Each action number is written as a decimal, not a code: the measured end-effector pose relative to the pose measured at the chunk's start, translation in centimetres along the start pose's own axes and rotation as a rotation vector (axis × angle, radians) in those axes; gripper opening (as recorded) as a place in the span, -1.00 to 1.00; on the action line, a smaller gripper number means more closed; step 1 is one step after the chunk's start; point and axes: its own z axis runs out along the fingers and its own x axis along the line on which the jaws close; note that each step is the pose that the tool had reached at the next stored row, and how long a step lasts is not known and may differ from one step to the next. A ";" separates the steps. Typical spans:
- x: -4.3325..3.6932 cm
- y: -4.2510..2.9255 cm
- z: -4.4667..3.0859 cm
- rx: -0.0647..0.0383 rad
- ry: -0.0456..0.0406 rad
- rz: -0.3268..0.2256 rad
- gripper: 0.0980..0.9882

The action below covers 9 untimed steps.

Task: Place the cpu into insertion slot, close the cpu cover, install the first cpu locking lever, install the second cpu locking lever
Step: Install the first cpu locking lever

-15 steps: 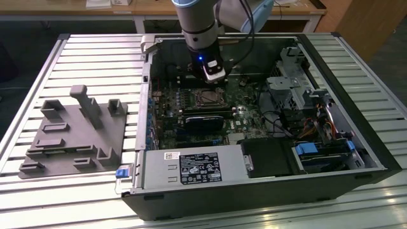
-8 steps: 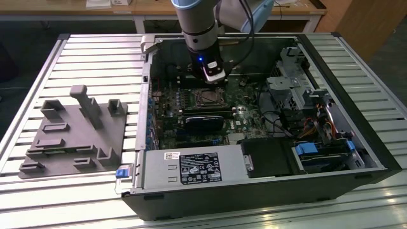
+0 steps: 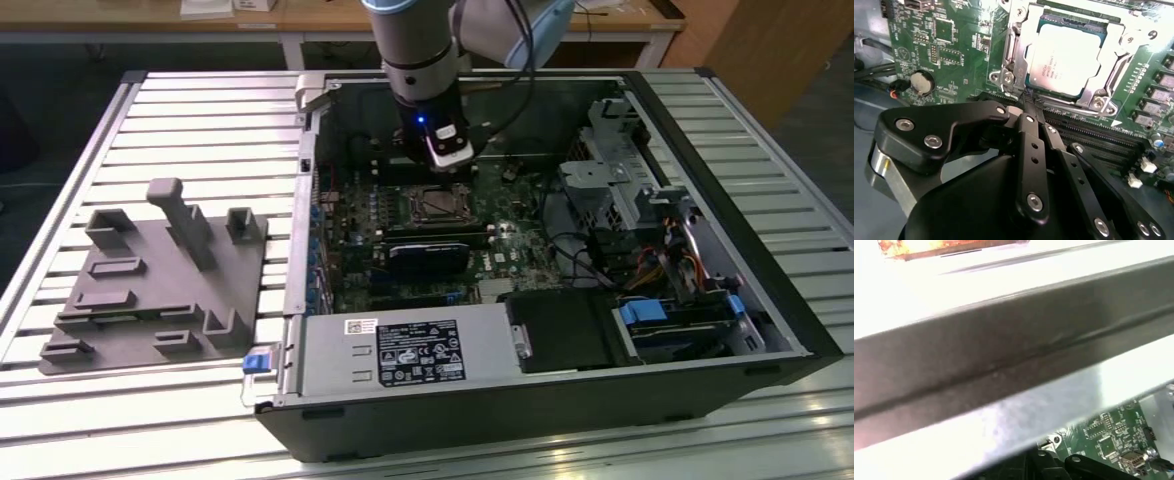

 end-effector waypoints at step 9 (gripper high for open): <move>-0.28 0.26 -1.38 0.000 0.0000 0.000 -0.98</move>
